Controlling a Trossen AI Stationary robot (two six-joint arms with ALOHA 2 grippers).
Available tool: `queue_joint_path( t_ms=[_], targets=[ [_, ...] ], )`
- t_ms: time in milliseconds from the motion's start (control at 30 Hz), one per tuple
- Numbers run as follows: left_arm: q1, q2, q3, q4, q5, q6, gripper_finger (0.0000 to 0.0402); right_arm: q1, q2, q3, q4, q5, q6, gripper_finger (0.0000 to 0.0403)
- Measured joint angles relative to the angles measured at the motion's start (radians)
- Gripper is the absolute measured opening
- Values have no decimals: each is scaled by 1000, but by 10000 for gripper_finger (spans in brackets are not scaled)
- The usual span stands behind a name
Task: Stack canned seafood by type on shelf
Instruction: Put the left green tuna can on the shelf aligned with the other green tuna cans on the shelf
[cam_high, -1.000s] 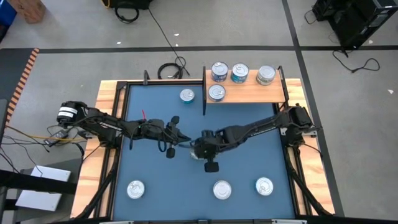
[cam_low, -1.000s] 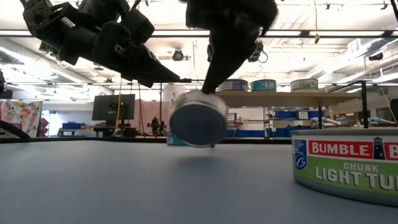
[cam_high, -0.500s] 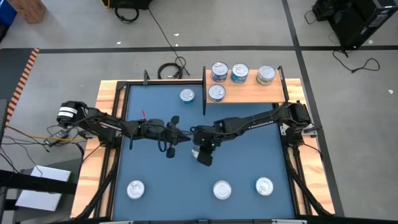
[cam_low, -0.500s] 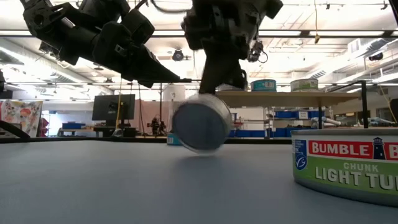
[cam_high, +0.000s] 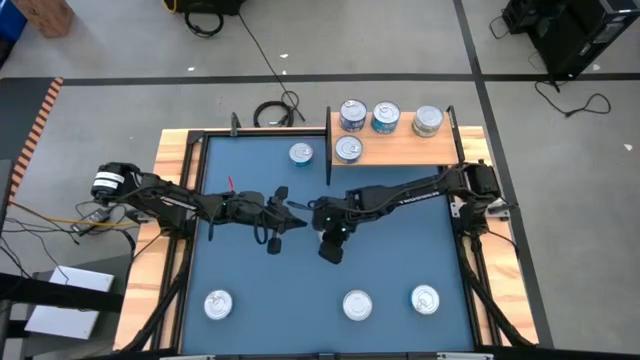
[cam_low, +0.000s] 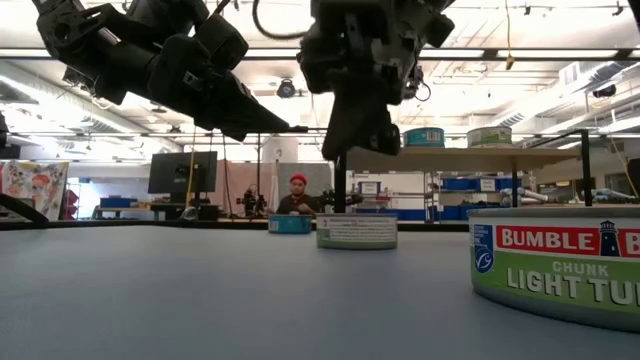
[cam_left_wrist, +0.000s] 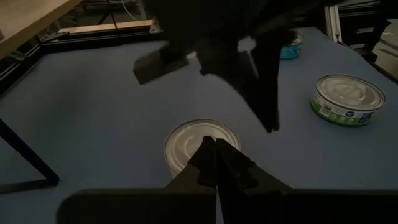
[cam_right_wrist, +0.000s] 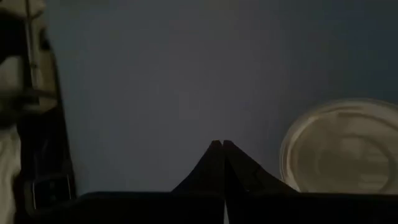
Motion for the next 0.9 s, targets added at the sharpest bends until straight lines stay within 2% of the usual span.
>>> queue_joint_path(
  t_ms=[67, 300, 400, 567, 733, 900],
  targets=[
    [0, 0, 0, 0, 0, 0, 1, 11, -8, 1, -12, 14, -108, 4],
    [0, 0, 0, -7, 0, 0, 1, 133, -5, 0, -173, 382, -492, 68],
    [0, 0, 0, -7, 0, 0, 1, 175, -5, -17, -169, 480, -631, 92],
    [0, 0, 0, -4, 0, 0, 1, 195, -4, -81, -112, 500, -723, 103],
    [0, 0, 0, -4, 1, 0, 1, 191, -3, -129, -53, 576, -764, 95],
    [0, 0, 0, -4, 1, 0, 1, 190, -3, -165, -13, 574, -816, 89]
  ],
)
